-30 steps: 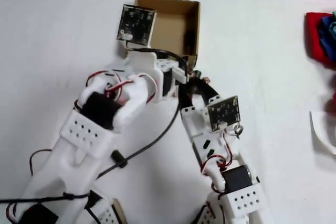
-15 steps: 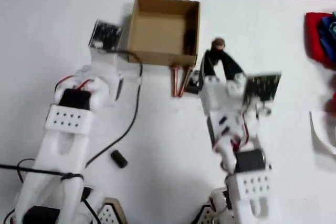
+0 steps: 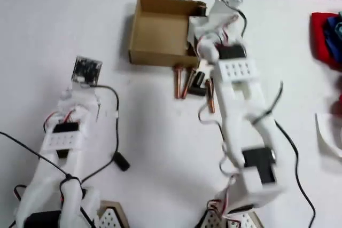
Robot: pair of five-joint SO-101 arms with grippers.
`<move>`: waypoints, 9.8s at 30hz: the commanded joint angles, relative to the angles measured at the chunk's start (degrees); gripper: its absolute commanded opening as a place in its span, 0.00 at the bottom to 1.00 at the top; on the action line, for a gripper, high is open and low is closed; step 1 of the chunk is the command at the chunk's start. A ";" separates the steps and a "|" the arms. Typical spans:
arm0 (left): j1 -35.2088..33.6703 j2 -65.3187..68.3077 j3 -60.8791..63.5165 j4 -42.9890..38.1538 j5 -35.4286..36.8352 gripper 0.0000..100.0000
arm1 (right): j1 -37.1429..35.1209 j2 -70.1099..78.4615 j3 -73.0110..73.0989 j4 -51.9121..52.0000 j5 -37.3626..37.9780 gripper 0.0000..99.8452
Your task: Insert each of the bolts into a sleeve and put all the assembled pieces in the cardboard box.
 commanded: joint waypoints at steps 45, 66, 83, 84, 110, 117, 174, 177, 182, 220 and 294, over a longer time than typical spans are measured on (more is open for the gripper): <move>-0.44 0.18 0.84 -4.84 -0.44 0.05 | -2.07 69.14 -84.75 24.57 3.96 0.02; -0.44 0.18 0.84 -4.84 -0.44 0.05 | -1.27 69.67 -85.36 23.69 3.96 0.10; -0.35 0.09 1.63 -5.36 -0.44 0.05 | -1.19 53.32 -88.09 46.55 3.96 0.06; -0.35 0.09 1.63 -5.36 -0.44 0.05 | -1.19 52.18 -88.09 48.84 3.96 0.06; -1.41 0.00 -0.22 -5.01 -0.35 0.05 | -9.98 5.67 -26.90 62.11 12.48 0.06; -16.79 0.09 -4.26 -4.92 14.15 0.05 | -21.58 -9.54 1.32 54.02 20.66 0.10; -42.73 43.43 -43.38 11.43 23.12 0.05 | -29.67 5.93 16.00 23.96 12.84 0.04; -41.67 40.97 -43.38 14.51 23.12 0.05 | -29.14 8.57 15.56 25.63 14.59 0.14; -39.47 38.51 -43.12 17.49 23.12 0.05 | -29.23 11.91 15.47 25.54 14.59 0.13; 30.42 31.03 -55.87 34.37 43.16 0.25 | 26.59 -45.32 33.85 39.69 21.36 0.02; 31.03 87.38 -127.69 90.29 35.08 0.03 | 31.16 -50.77 40.00 37.58 21.36 0.02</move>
